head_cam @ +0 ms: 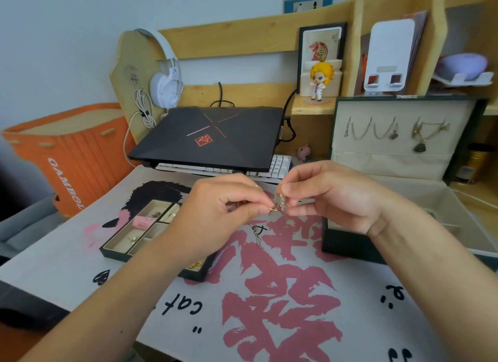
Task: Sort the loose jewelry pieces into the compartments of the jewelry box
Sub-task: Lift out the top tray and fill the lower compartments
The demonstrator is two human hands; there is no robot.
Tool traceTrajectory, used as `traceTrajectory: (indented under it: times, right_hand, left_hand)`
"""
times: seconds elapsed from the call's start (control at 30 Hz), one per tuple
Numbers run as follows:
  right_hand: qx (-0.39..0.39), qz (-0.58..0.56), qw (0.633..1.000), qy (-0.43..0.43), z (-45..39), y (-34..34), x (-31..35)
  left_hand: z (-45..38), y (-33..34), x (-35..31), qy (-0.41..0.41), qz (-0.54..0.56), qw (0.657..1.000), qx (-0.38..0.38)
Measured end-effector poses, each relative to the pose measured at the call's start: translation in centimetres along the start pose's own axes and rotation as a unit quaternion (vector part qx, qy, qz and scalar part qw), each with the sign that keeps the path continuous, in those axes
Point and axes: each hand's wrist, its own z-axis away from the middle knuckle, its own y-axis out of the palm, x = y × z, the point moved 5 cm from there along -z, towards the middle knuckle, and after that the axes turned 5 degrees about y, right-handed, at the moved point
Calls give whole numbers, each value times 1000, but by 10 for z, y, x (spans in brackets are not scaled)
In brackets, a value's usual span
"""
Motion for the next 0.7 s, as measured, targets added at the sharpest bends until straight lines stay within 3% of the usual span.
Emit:
traceTrajectory:
  times: [0.13,0.37,0.43,0.57,0.7]
  right_hand:
    - [-65,14,997,-31,0,-13,5]
    - [-107,42,992,-56,5,-29,13]
    - [-144,137,979,-45,5,-29,11]
    - [-176,439,880,-35,-14,0,-17]
    - [-174,566,803,-70,-39,30,-61]
  left_hand:
    - [10,2,8,-35,4,999,-10]
    - [42,7,23,-128,4,992,-1]
    - [52,8,29,-183,15,983,-21]
    - [69,10,42,-341,108,929,-100]
    - [71,10,43,-392,243,877,-137]
